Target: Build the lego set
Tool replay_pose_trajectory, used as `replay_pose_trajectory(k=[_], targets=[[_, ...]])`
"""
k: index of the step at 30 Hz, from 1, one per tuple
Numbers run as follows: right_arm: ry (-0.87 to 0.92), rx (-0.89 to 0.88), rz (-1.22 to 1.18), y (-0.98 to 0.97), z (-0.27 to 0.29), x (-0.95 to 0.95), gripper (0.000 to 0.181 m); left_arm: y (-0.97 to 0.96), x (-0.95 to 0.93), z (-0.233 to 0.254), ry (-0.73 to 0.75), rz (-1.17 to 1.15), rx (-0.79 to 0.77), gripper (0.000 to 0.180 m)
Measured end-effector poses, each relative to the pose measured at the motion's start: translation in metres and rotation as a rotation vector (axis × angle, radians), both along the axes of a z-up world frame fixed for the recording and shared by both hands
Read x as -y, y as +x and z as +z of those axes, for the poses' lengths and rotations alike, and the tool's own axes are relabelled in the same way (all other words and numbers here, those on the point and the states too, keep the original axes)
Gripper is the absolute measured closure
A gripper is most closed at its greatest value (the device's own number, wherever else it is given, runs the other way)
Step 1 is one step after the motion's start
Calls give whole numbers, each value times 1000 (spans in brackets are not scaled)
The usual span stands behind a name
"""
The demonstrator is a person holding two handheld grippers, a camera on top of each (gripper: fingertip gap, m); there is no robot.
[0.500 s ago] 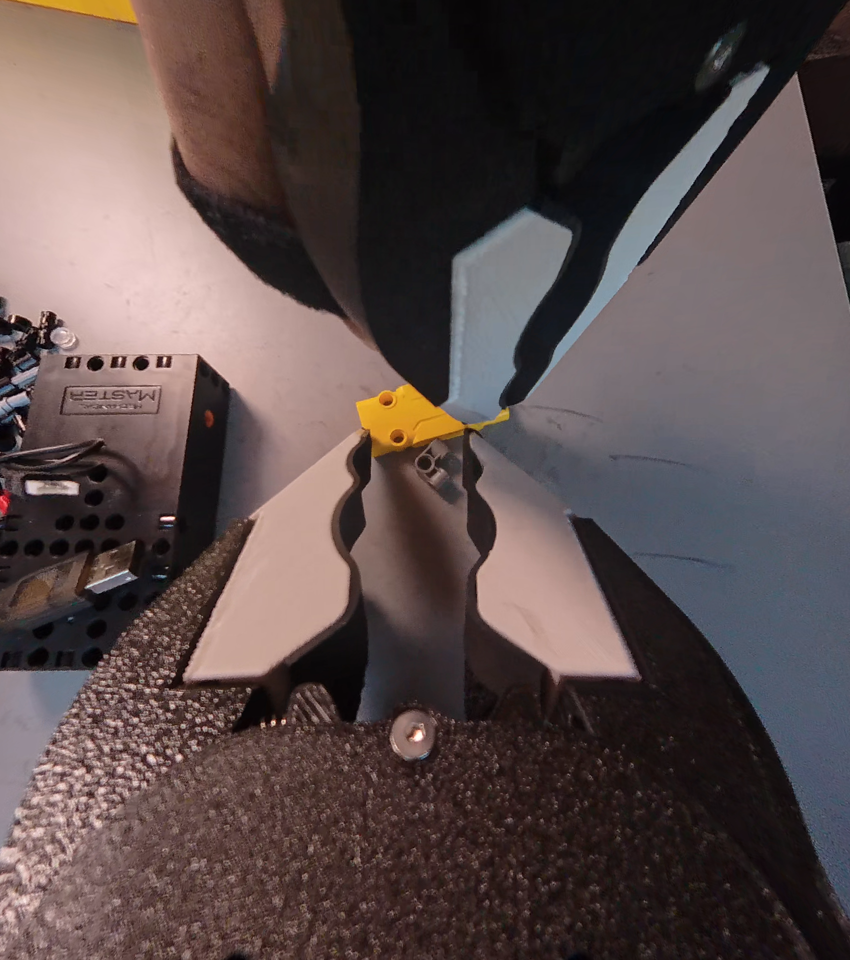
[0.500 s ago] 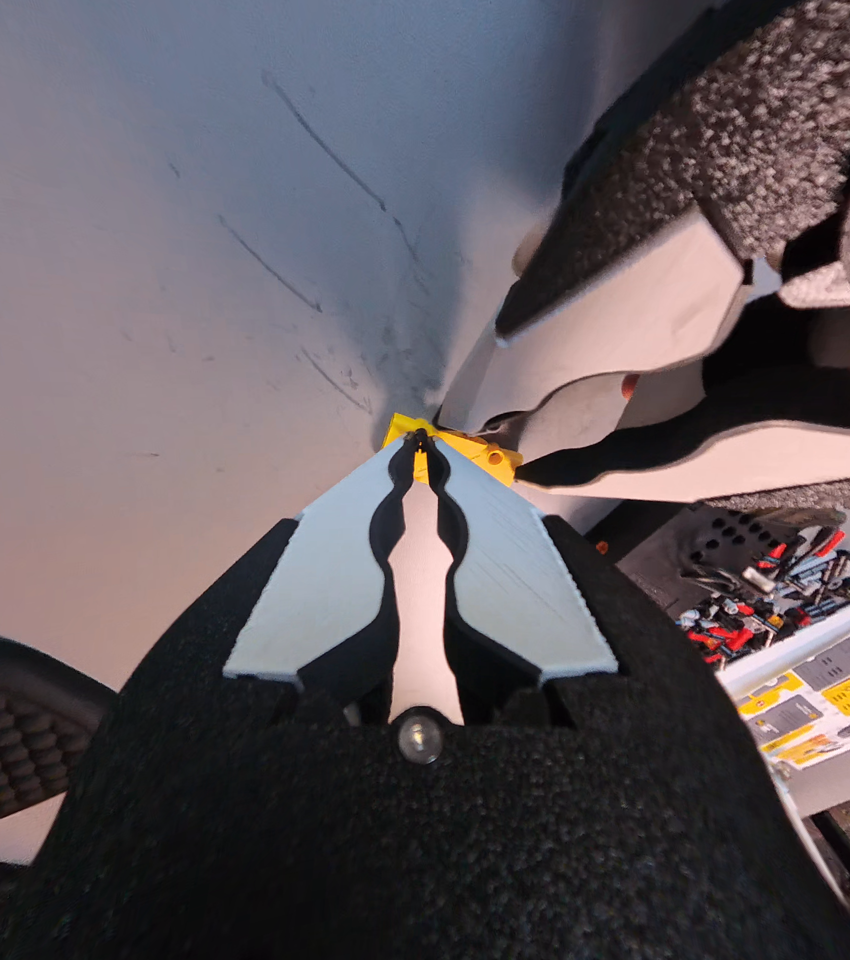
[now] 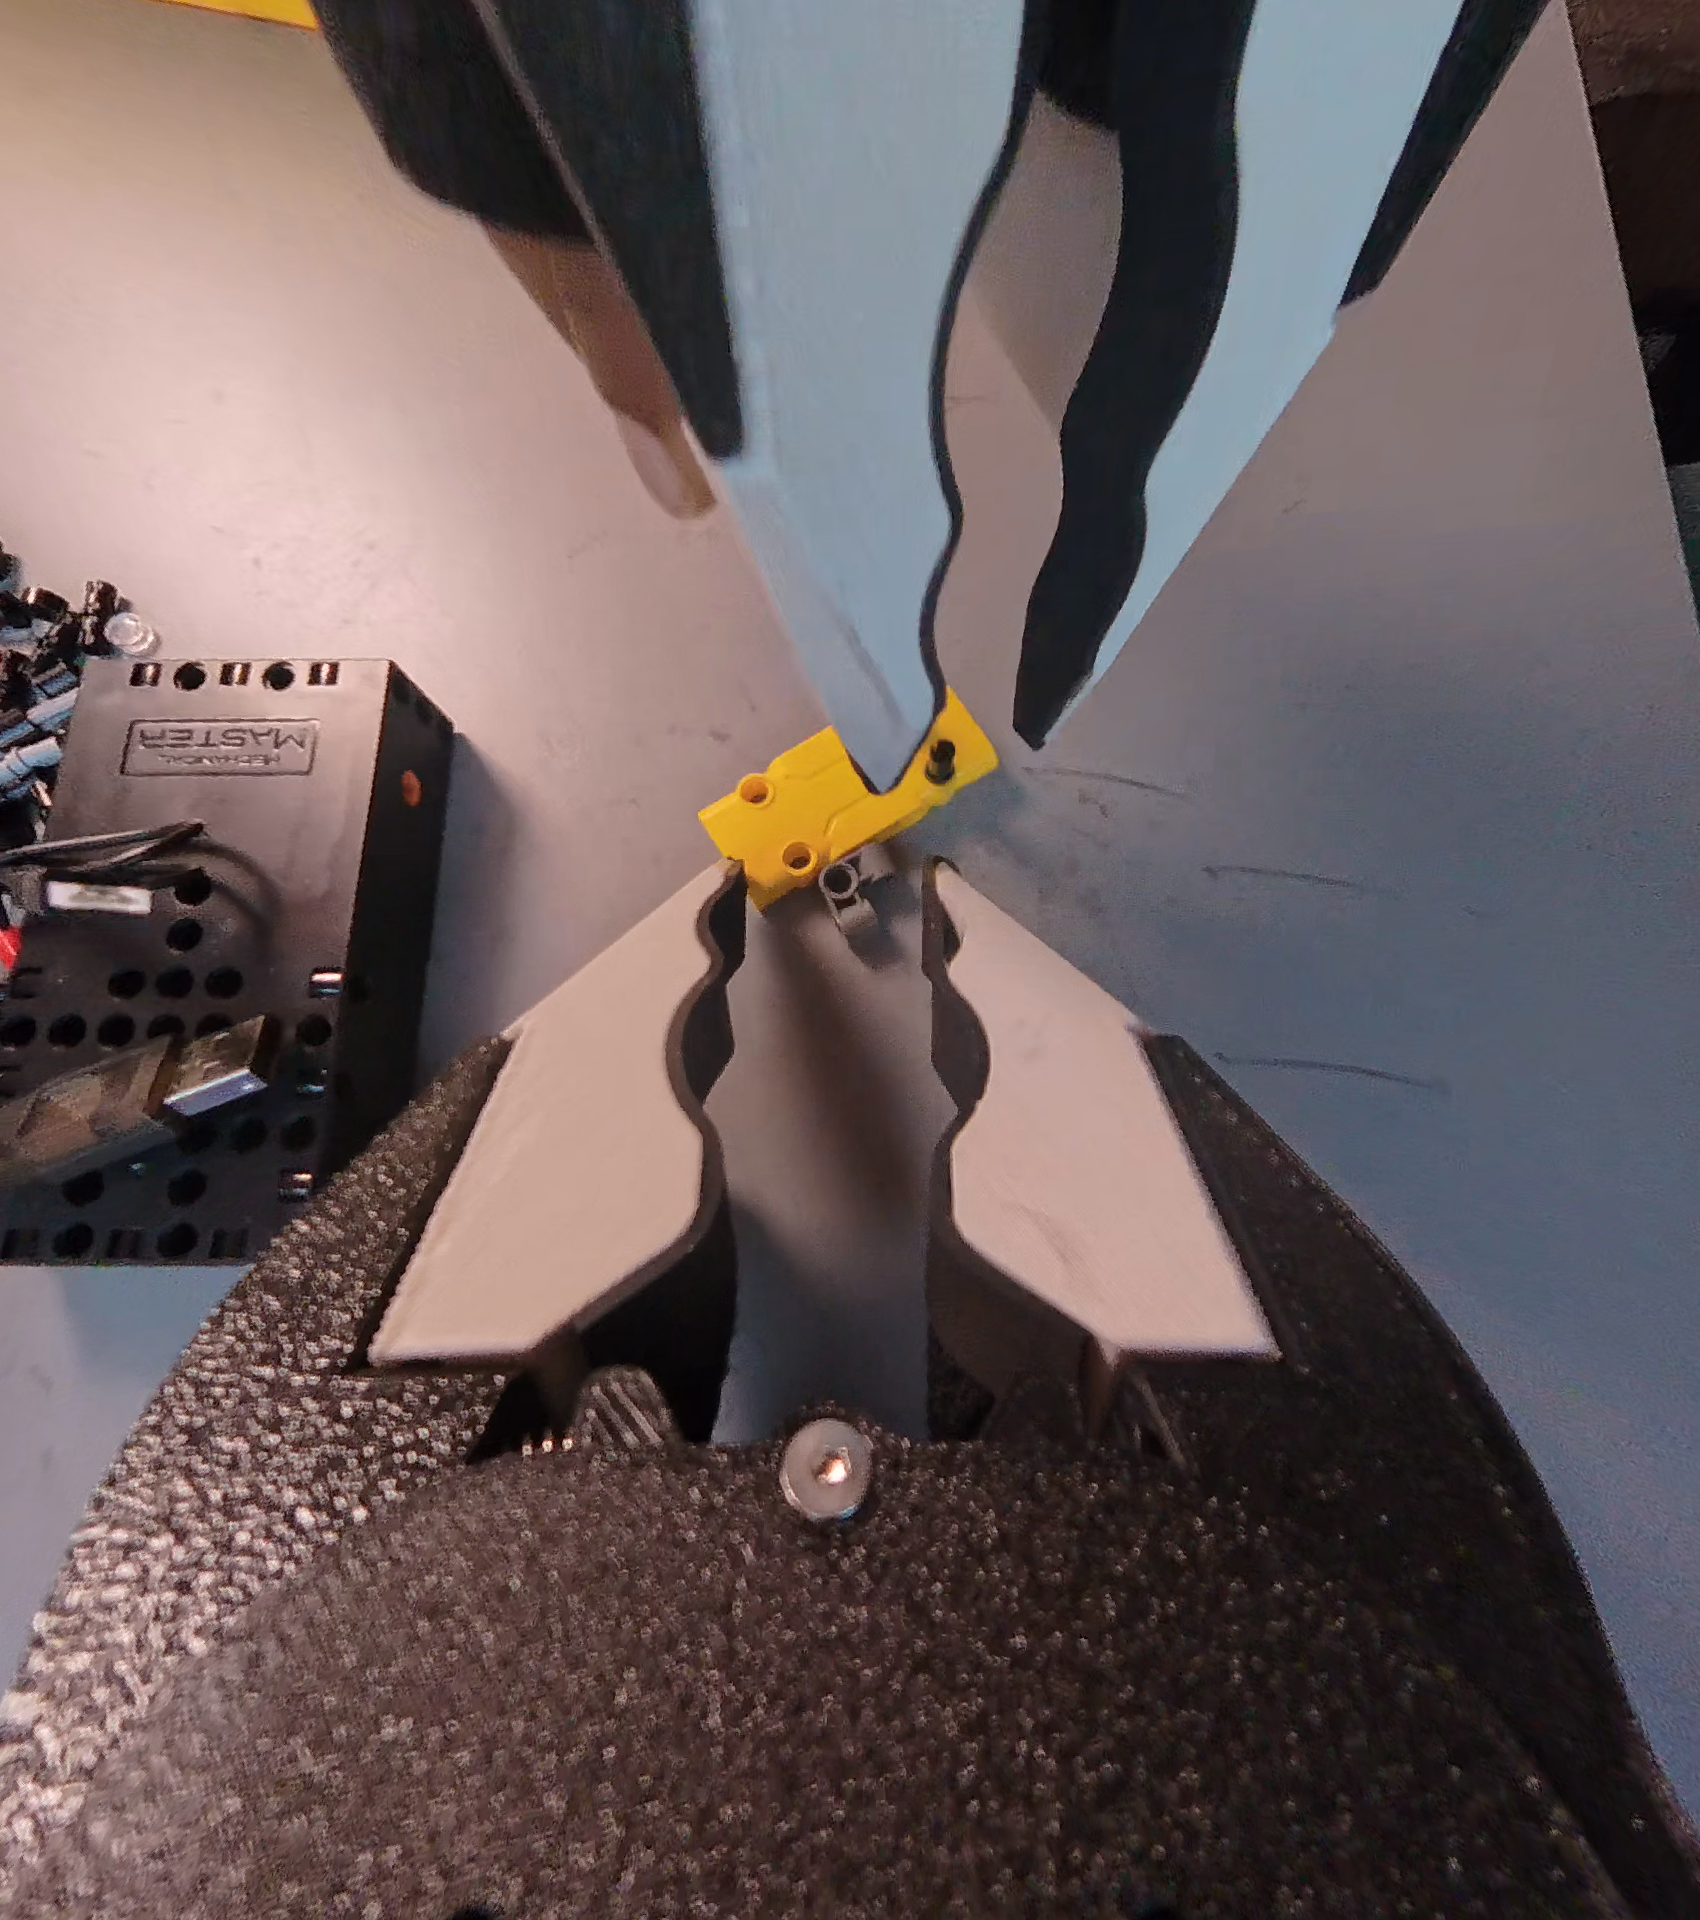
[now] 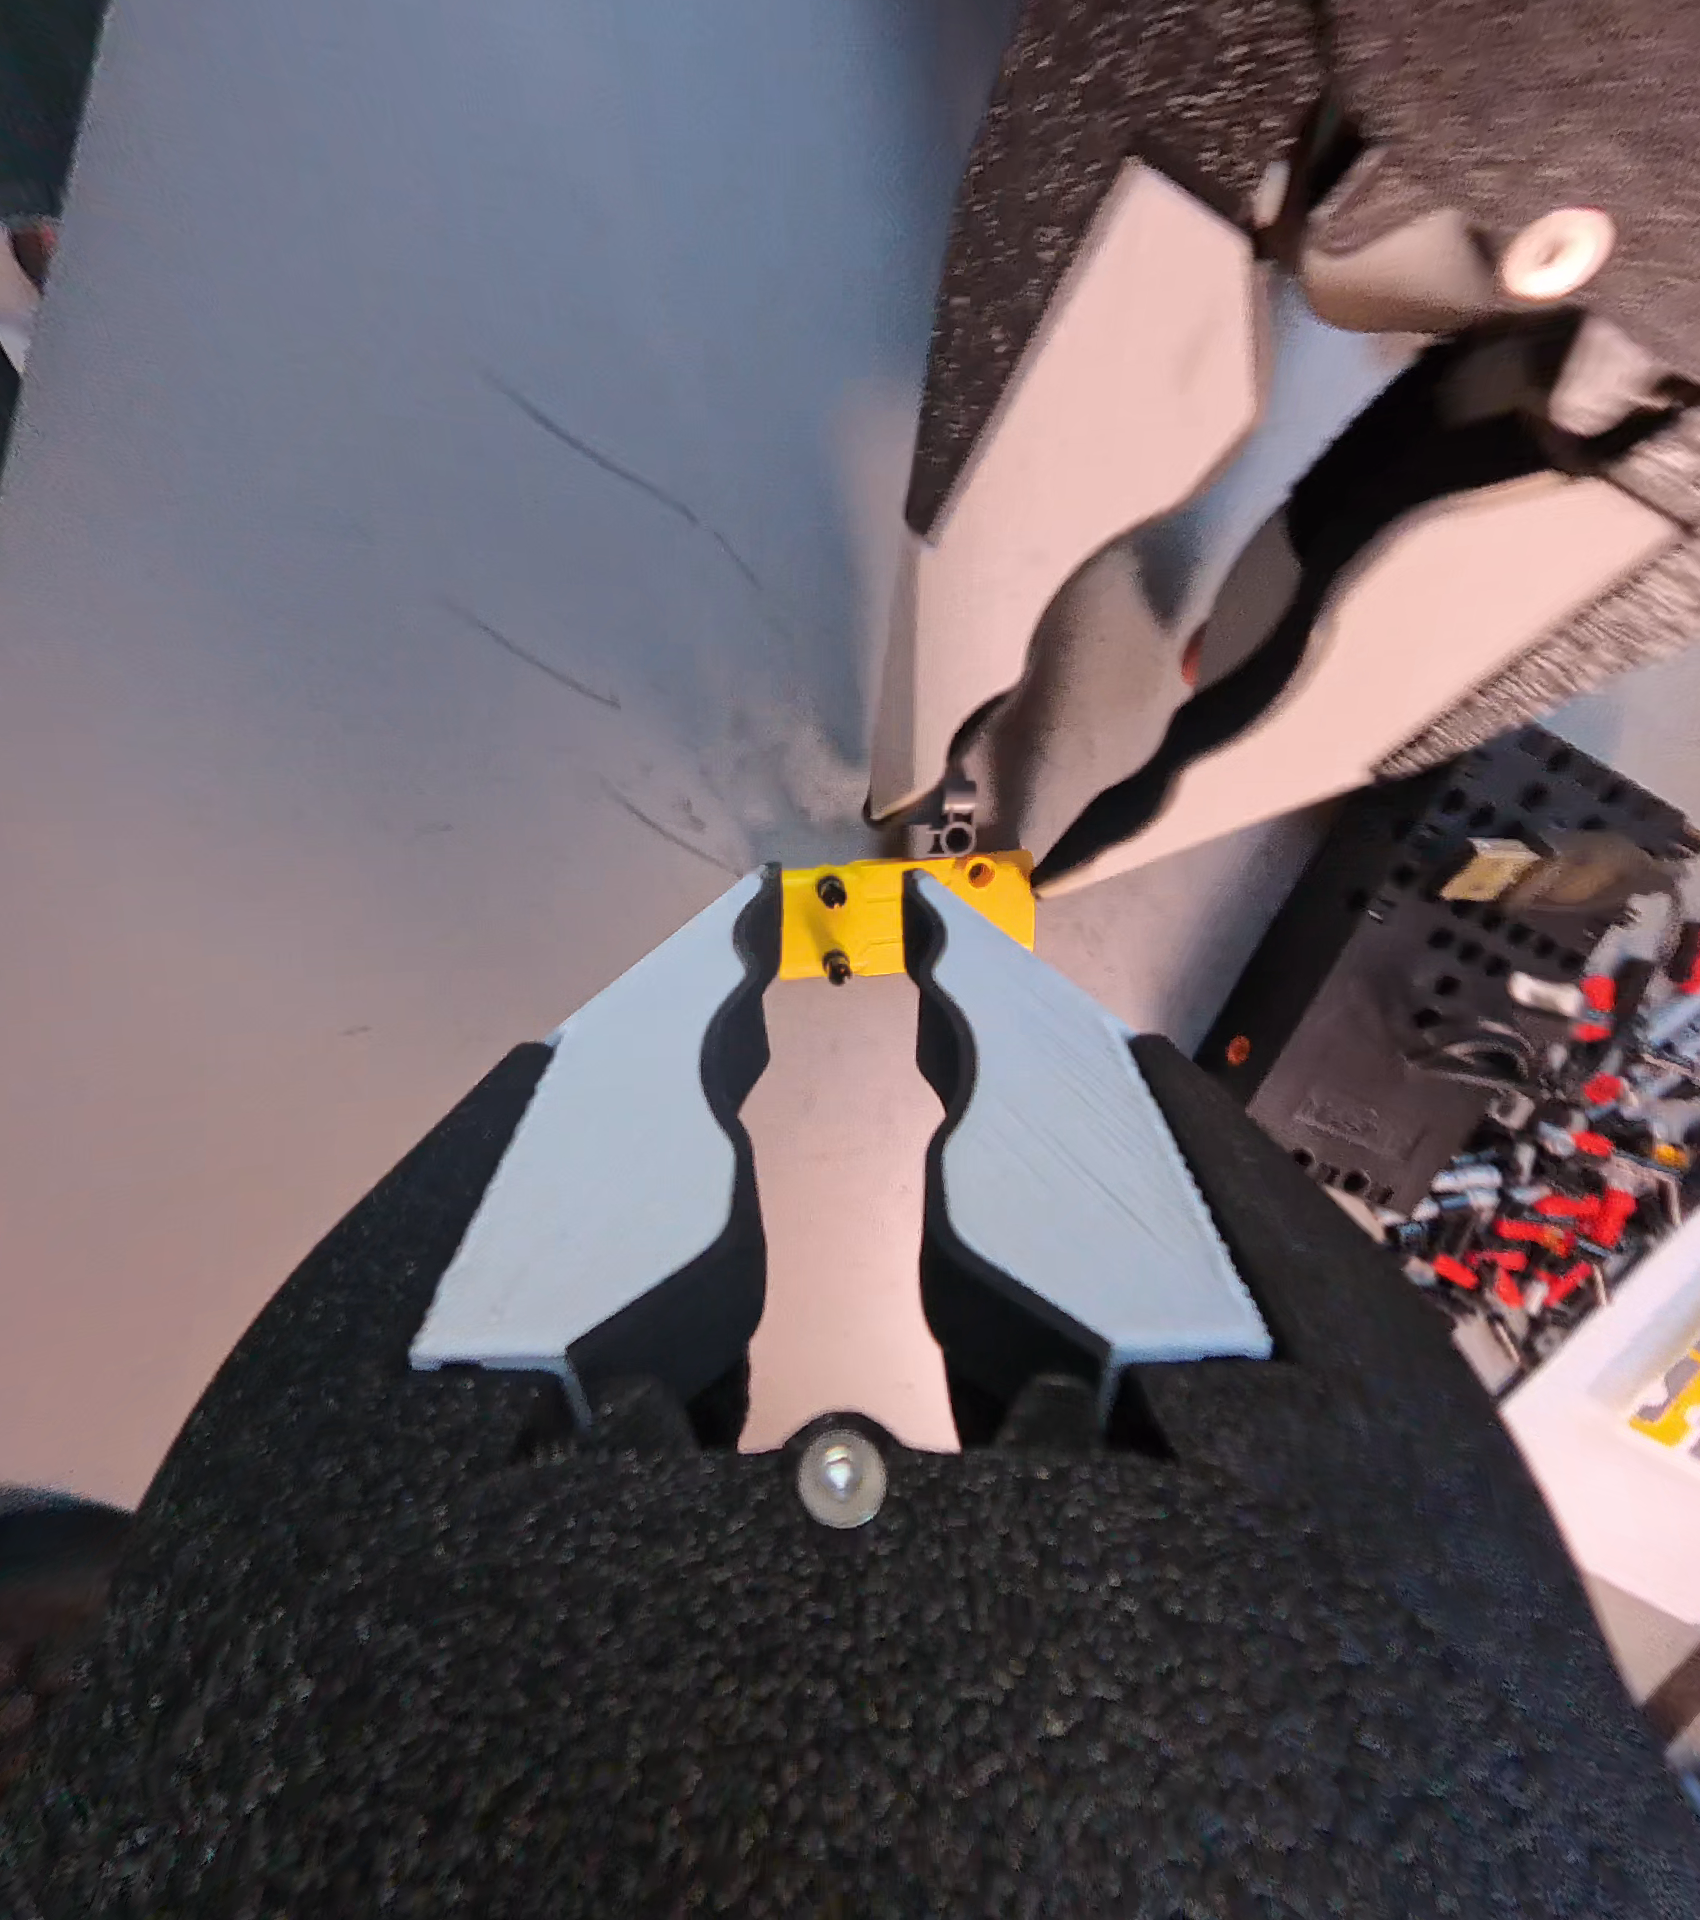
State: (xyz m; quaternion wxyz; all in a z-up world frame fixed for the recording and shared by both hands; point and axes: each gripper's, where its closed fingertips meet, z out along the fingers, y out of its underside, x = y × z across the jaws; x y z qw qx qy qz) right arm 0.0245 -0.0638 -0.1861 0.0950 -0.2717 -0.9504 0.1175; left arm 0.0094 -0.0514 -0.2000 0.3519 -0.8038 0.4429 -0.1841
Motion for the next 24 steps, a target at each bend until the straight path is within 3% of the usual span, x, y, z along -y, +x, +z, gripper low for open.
replay_pose_trajectory(k=[1, 11, 20, 24], targets=[[-15, -43, -34, -1, 6, -1, 158, -1, 1, 0, -3, 0, 2, 146], [-136, -343, -530, 15, 2, -32, 139, -11, 12, -2, -16, -42, -63, 151], [-246, -324, -555, -3, -13, -51, 136, -35, 2, 2, 20, 32, -107, 145], [-254, -302, -516, -12, -17, -42, 149, -58, -5, 16, 49, 100, -56, 147]])
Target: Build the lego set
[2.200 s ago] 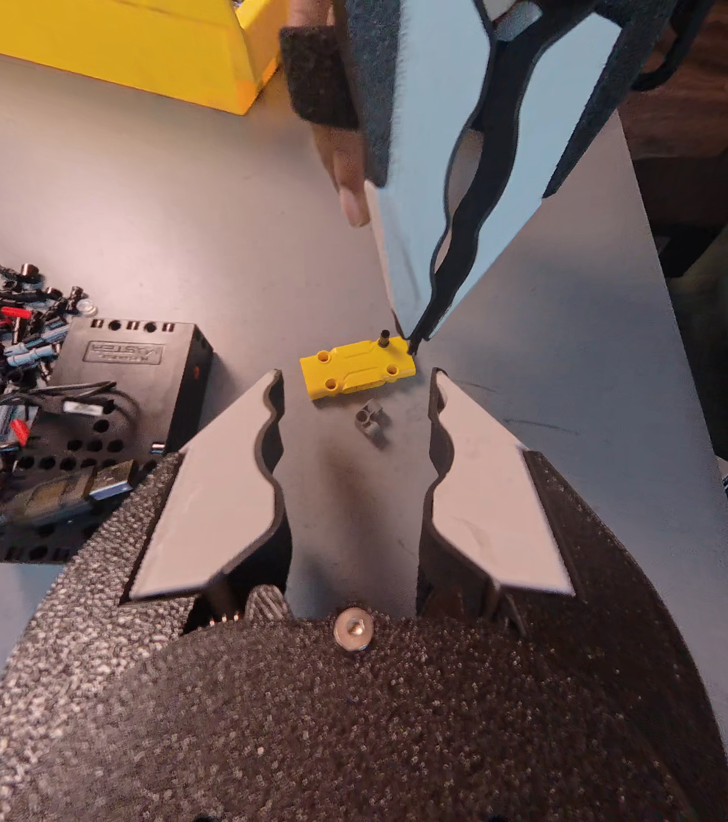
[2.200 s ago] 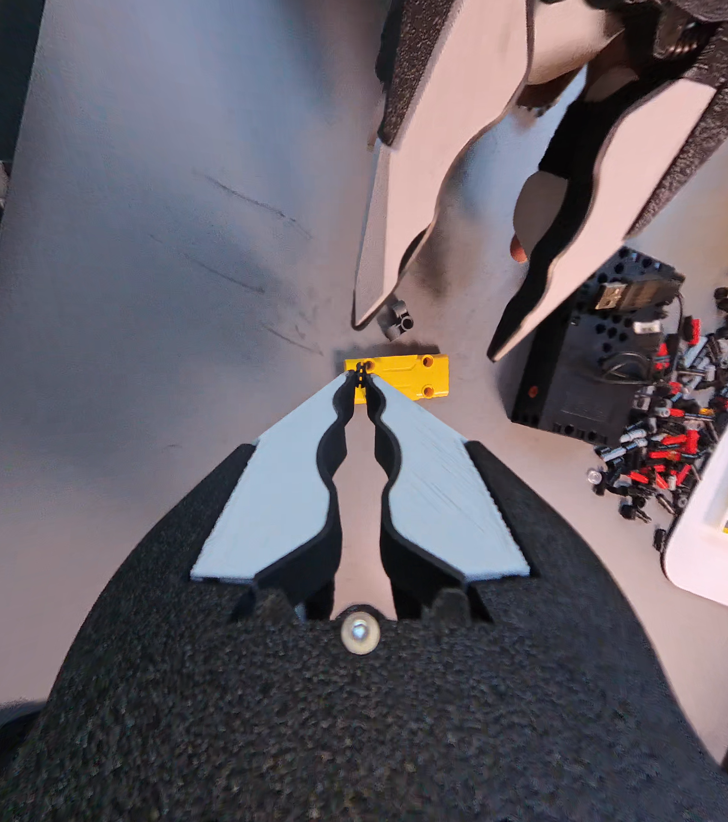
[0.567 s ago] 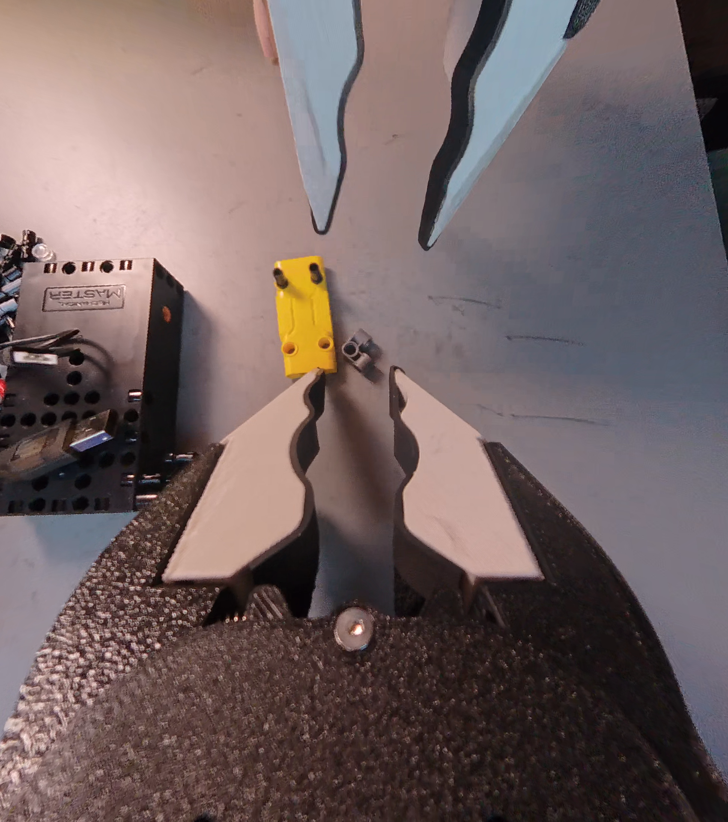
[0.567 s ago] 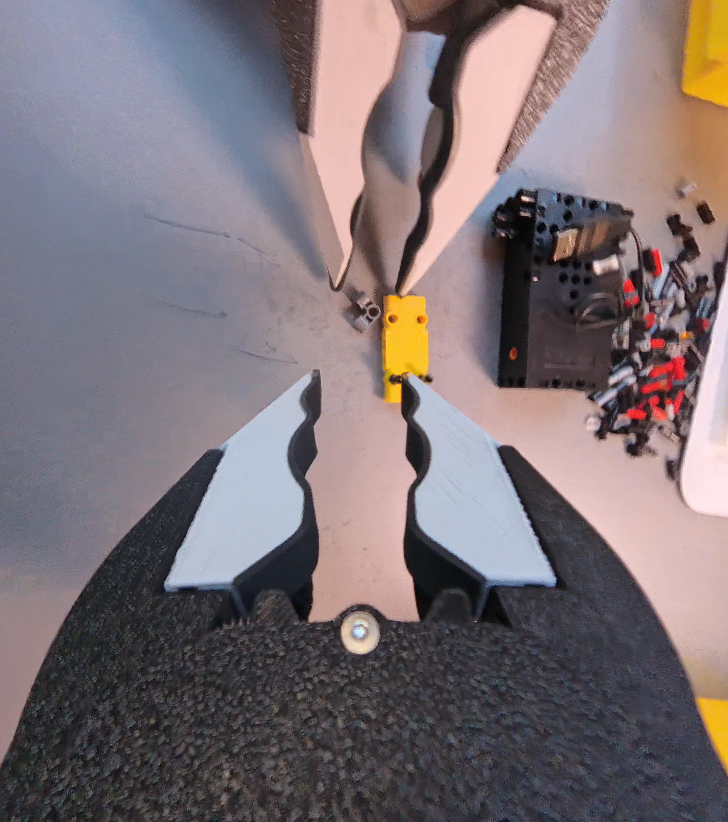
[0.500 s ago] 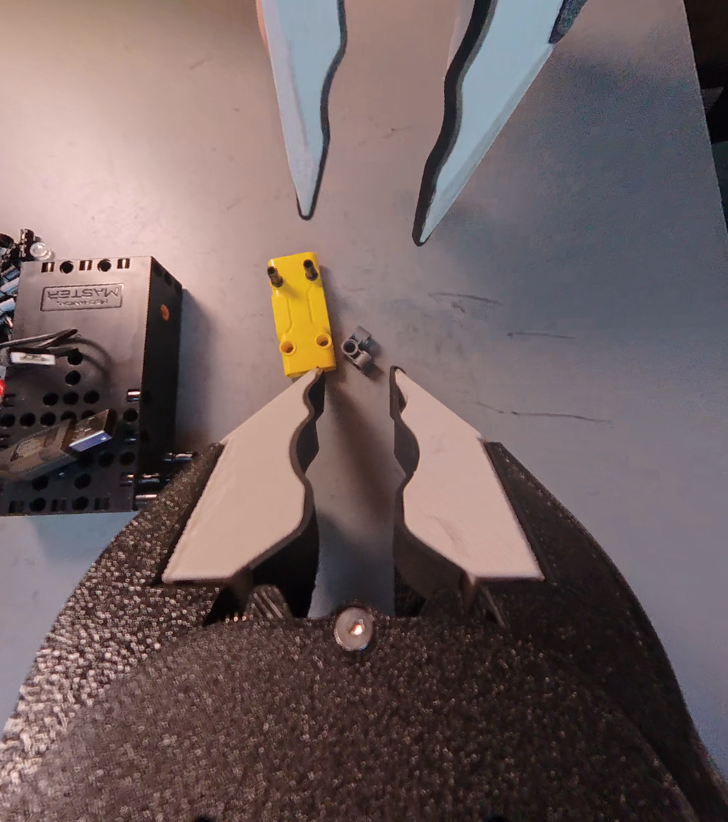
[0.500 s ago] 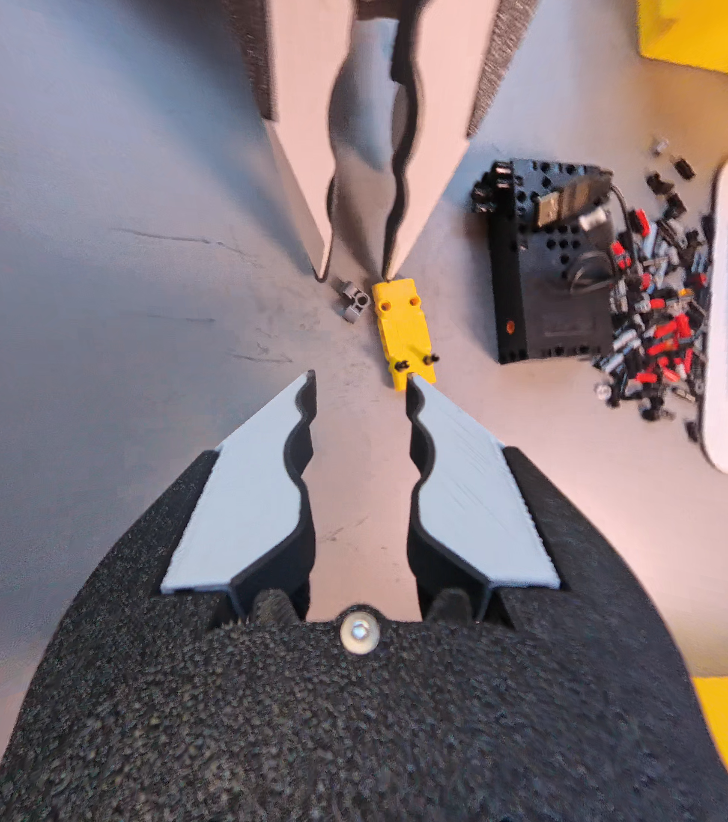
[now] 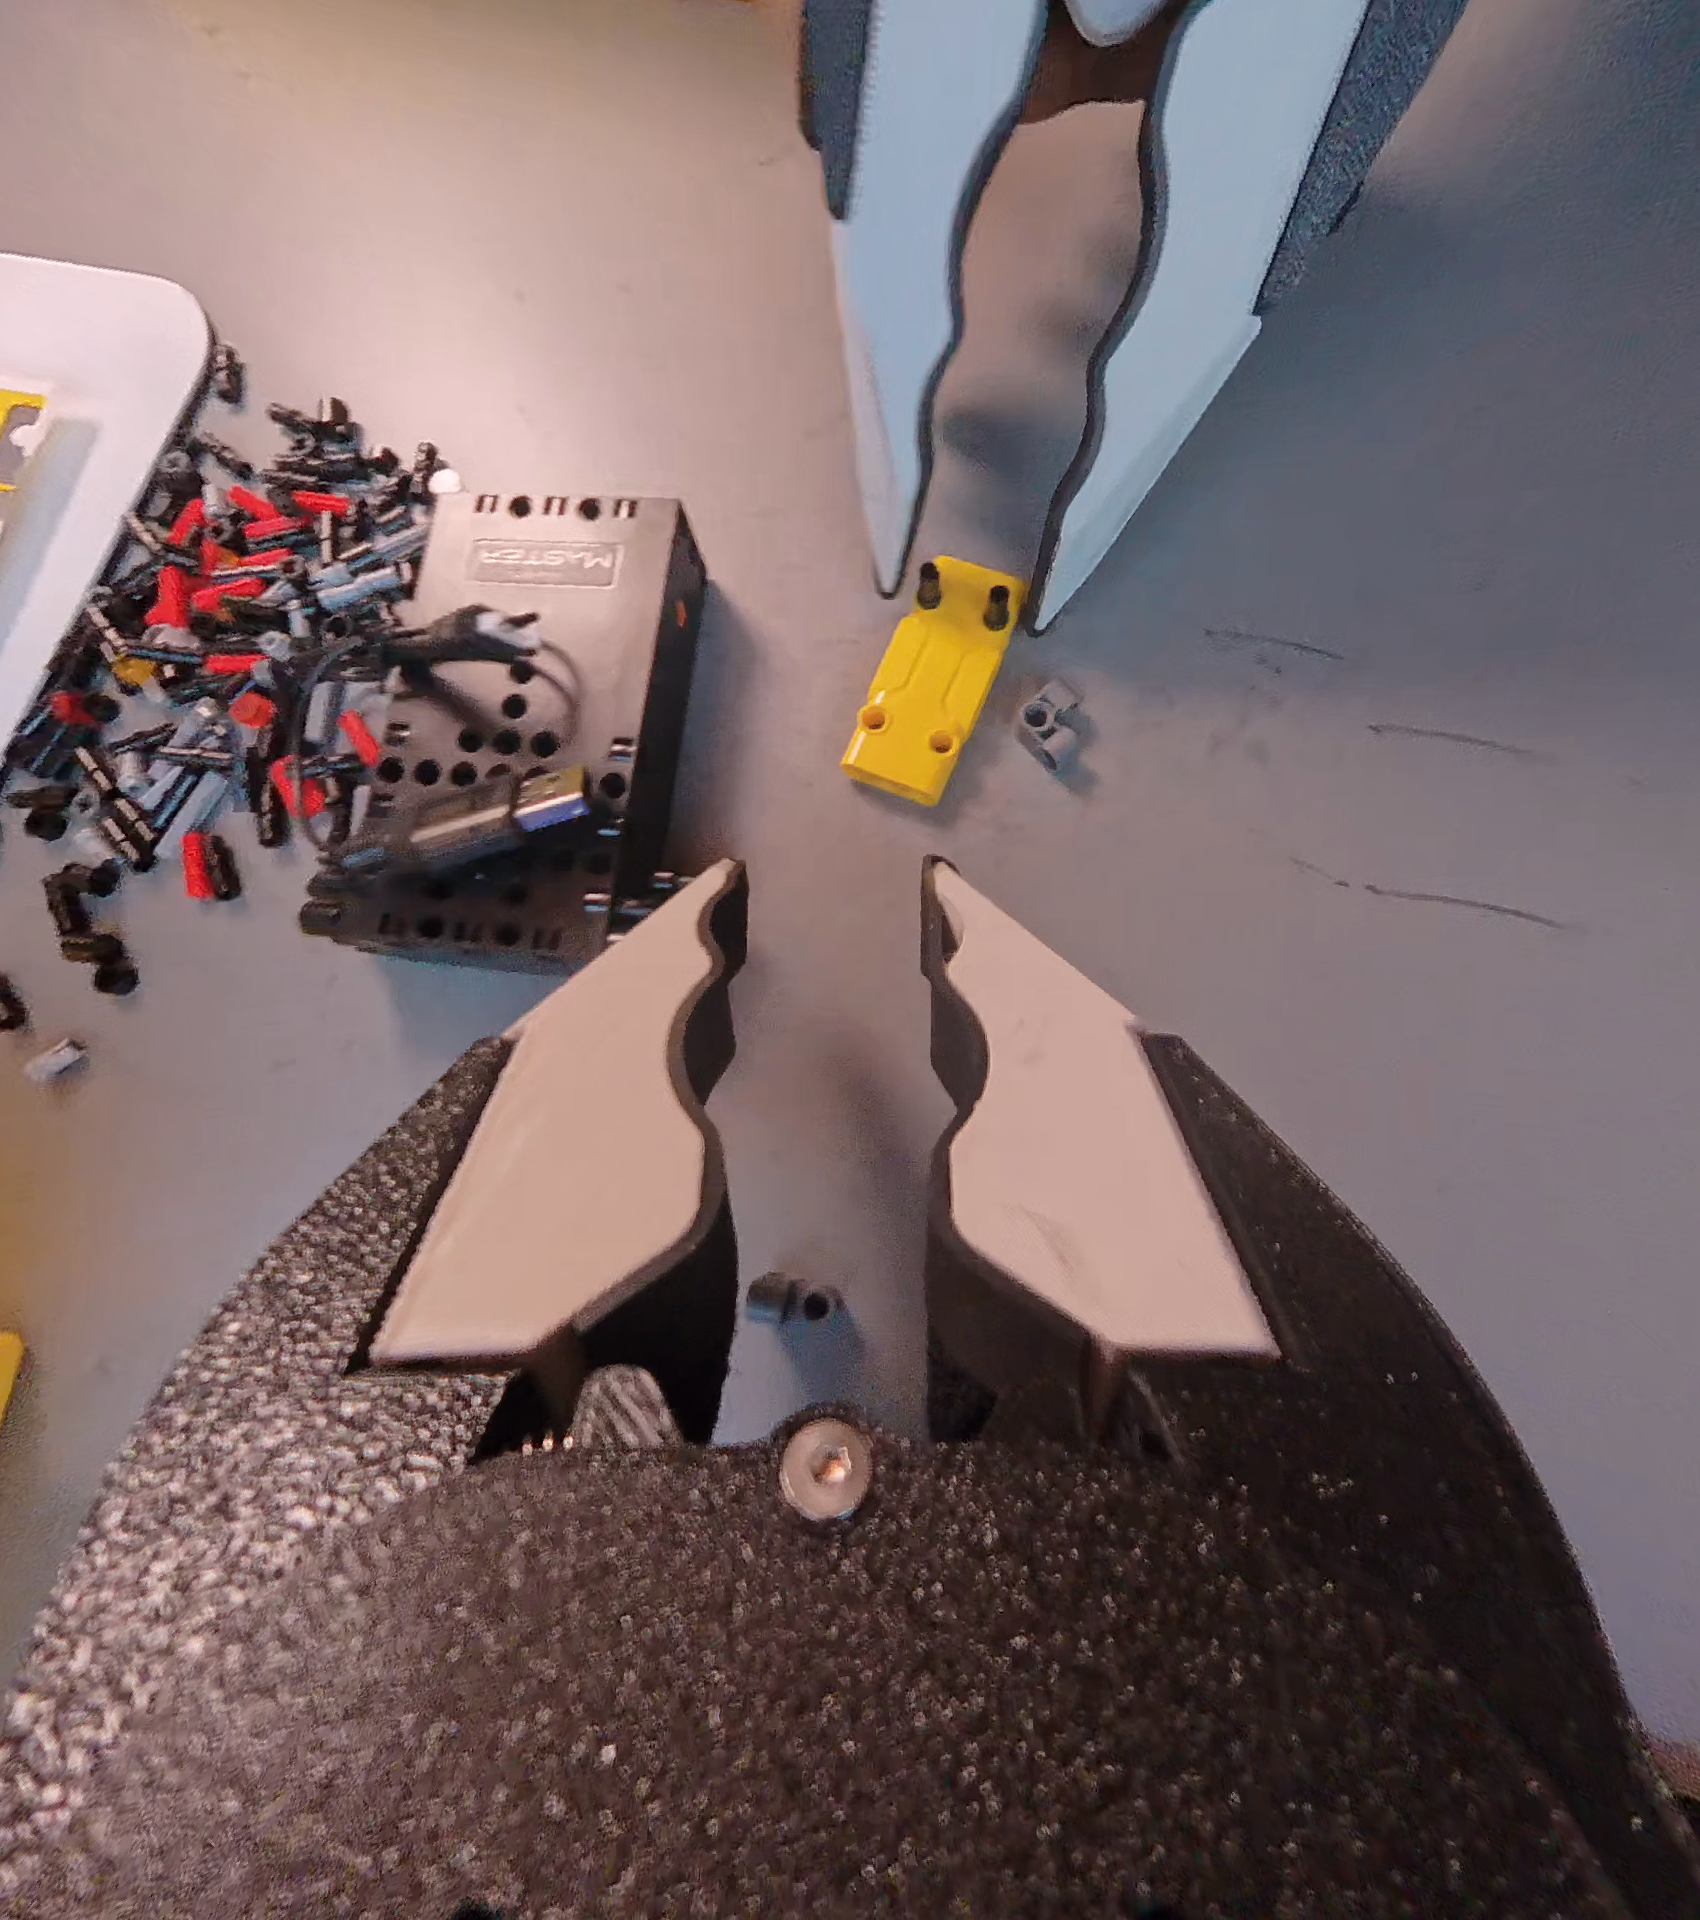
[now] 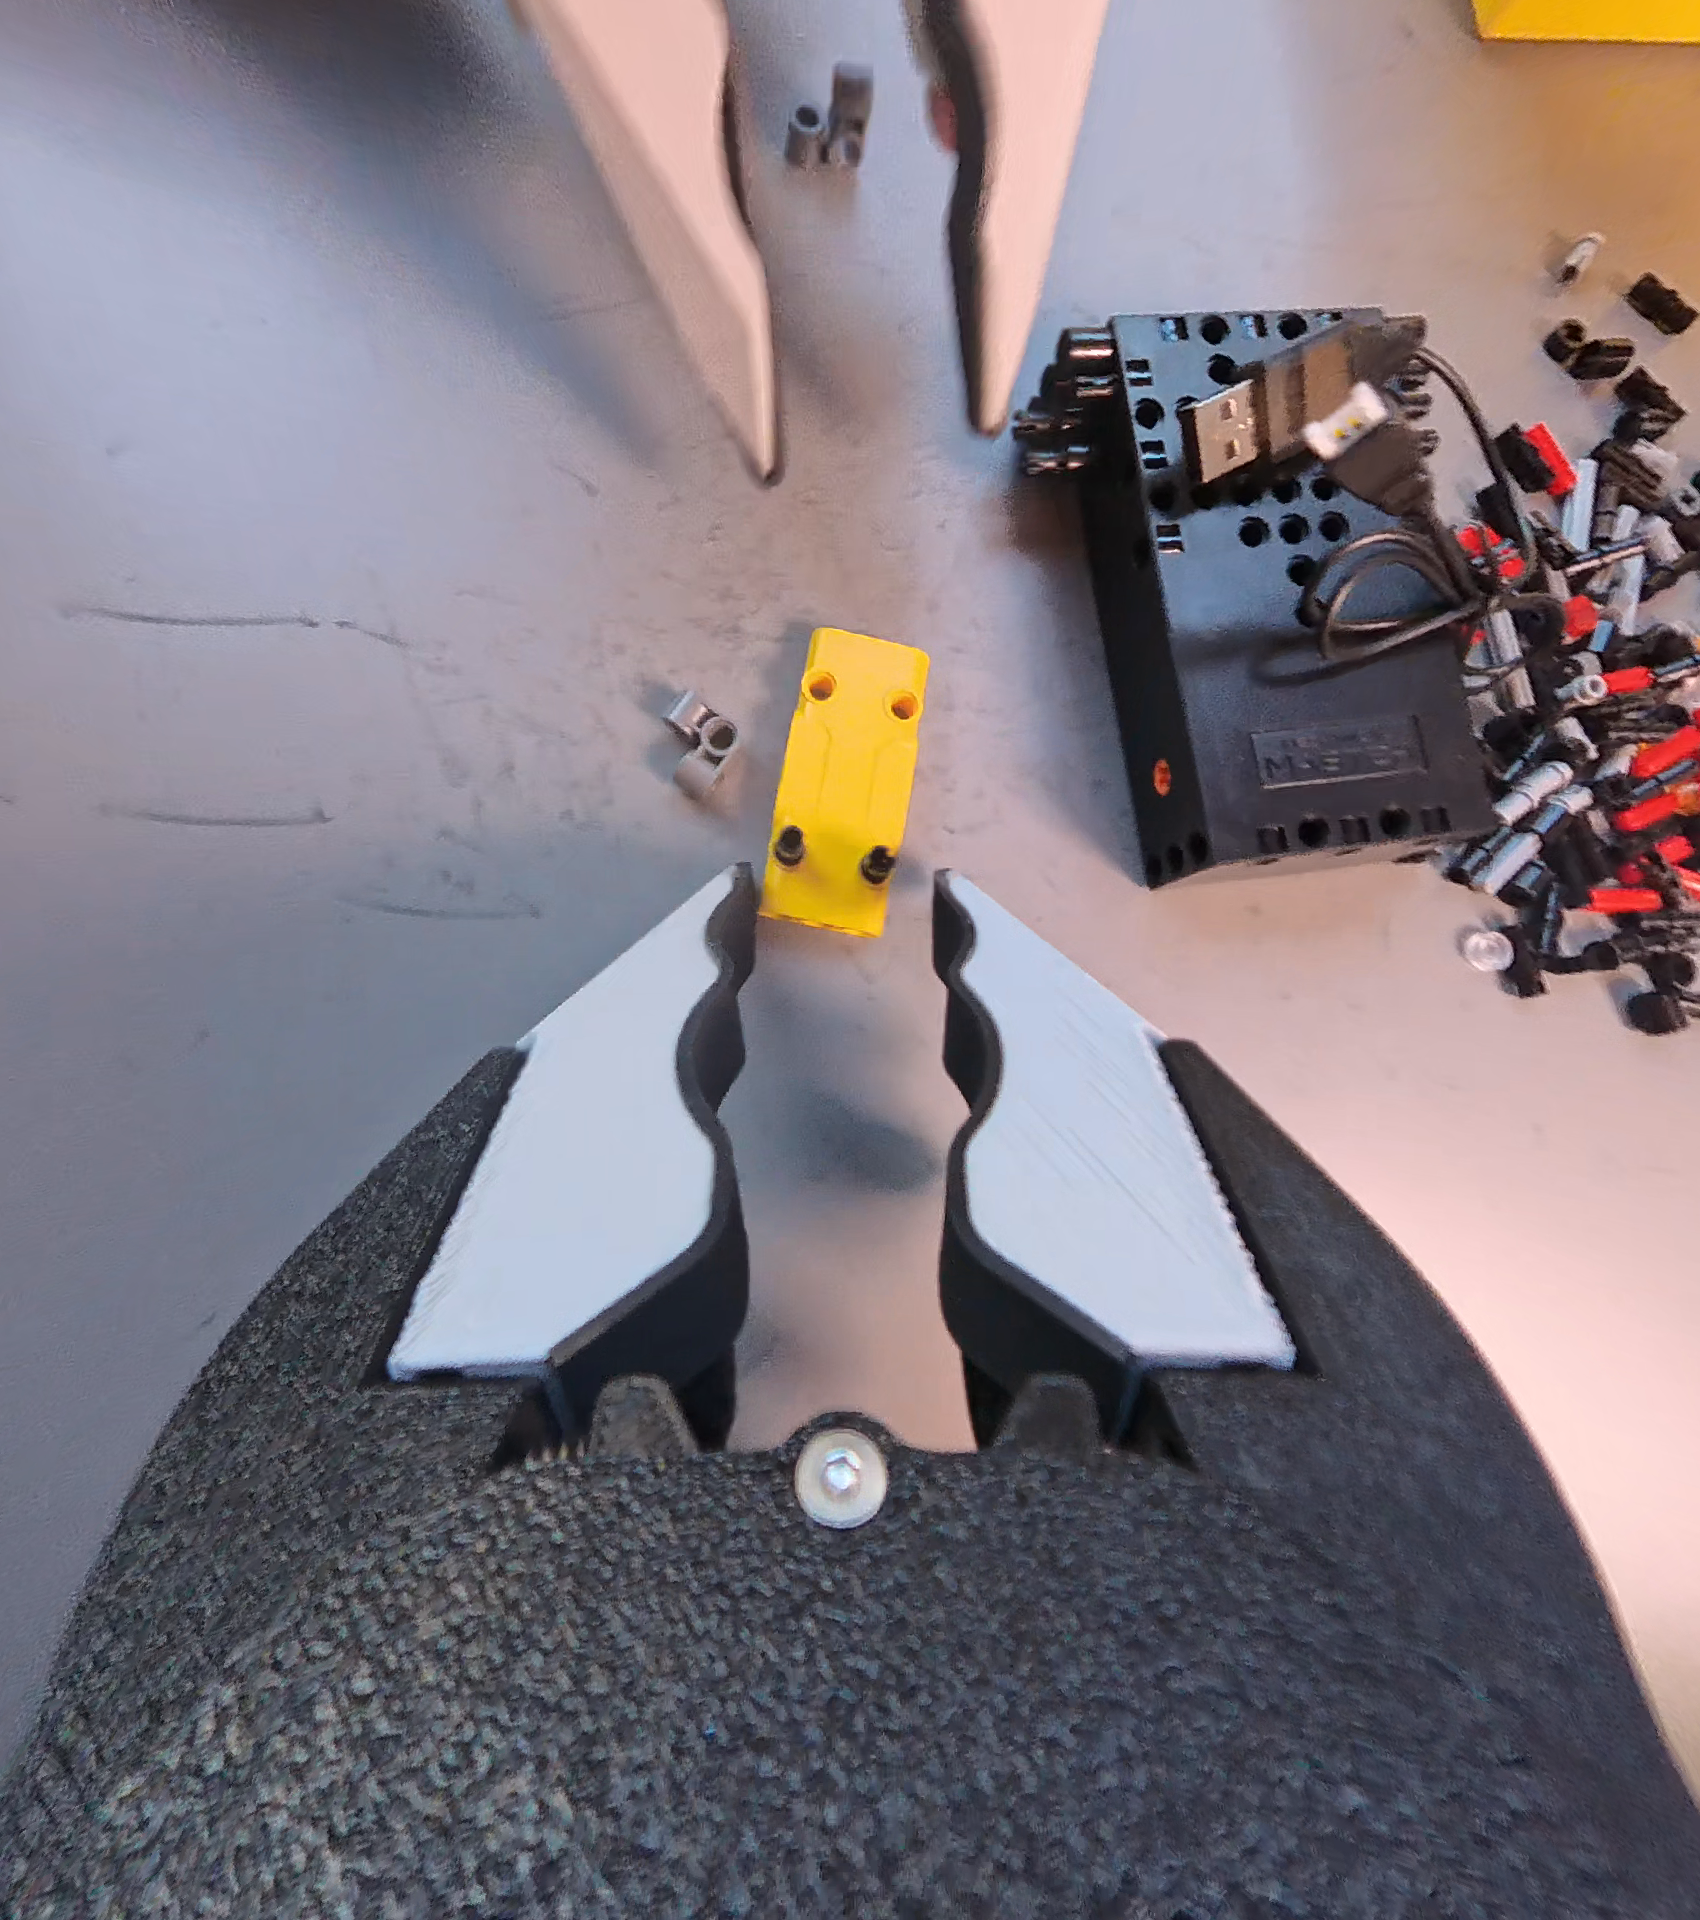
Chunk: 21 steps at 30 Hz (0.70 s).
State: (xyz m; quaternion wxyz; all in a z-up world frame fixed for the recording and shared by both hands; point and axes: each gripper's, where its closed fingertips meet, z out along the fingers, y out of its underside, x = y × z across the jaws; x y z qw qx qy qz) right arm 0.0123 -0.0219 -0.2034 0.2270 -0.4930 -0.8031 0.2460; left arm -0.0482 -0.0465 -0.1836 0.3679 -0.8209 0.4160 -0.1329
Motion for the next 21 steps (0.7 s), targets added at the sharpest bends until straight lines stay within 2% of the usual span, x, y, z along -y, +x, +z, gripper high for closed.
replay_pose_trajectory(k=[2, 12, 15, 18, 20, 21], targets=[[8, -11, -8, -3, 1, 0, 159, -15, -4, 6, 18, 44, 22, 149], [-22, -50, -106, 0, 2, -9, 159, -83, -8, 27, 51, 219, 158, 157], [-51, -72, -83, 1, 3, -9, 154, -77, 16, 22, -31, 109, 189, 150], [-64, -119, -33, 1, 10, -8, 147, -72, 36, 3, -110, 35, 120, 148], [-77, -161, -3, 0, 16, -7, 145, -71, 39, -8, -150, 27, 73, 154], [-86, -185, 7, -2, 19, -7, 145, -71, 40, -13, -170, 24, 50, 163]])
